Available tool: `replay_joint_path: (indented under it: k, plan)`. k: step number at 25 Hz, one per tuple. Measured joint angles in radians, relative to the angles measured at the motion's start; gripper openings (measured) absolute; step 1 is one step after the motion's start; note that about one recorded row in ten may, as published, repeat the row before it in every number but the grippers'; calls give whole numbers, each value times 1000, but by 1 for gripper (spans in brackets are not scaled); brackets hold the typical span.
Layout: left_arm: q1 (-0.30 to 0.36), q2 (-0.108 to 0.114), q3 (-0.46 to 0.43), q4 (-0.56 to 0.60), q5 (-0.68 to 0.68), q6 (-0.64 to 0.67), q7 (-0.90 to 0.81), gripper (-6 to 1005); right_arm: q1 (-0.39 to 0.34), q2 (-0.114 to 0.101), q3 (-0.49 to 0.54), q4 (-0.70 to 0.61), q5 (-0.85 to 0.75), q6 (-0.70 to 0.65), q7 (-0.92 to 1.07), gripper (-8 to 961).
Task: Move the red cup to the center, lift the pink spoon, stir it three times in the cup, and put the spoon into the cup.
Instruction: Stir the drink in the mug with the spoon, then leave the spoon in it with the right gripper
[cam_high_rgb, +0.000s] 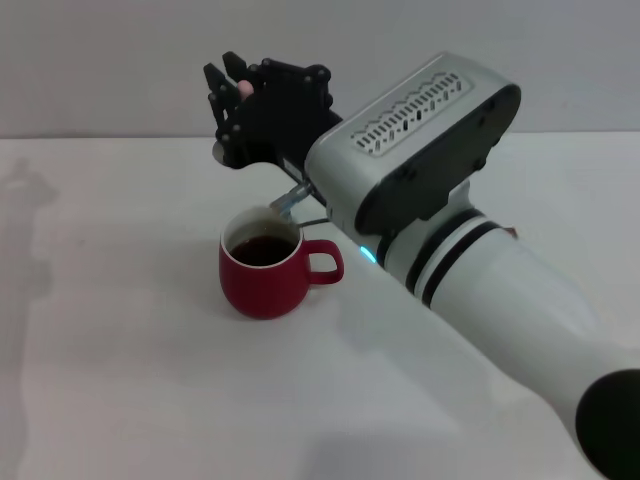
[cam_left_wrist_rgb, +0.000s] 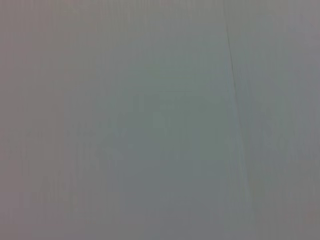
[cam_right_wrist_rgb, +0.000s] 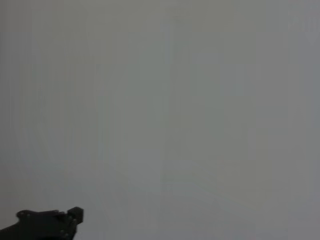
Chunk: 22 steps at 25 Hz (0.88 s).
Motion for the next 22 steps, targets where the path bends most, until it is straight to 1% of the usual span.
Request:
replay_joint_path:
  k: [4,5,6,10,15,22]
  plan:
    - [1,0,0,0,0,0,0,62,-42,4,-23,29,0,-10,-46,132]
    - [2,0,0,0,0,0,0,62,-72,7,-32,50,0,-16,-77,131]
    - [2,0,0,0,-1,0,0,62,-72,7,-32,50,0,-16,-77,131]
    - [3,-1,0,0,0,0,0,63,-117,6,-48,79,0,-26,-91,131]
    - [3,-2,1,0,0,0,0,63,-145,5,-69,82,0,-36,-93,131]
    - [6,-5,17,6,-1,0,0,64,-164,3,-76,70,0,-45,-93,131]
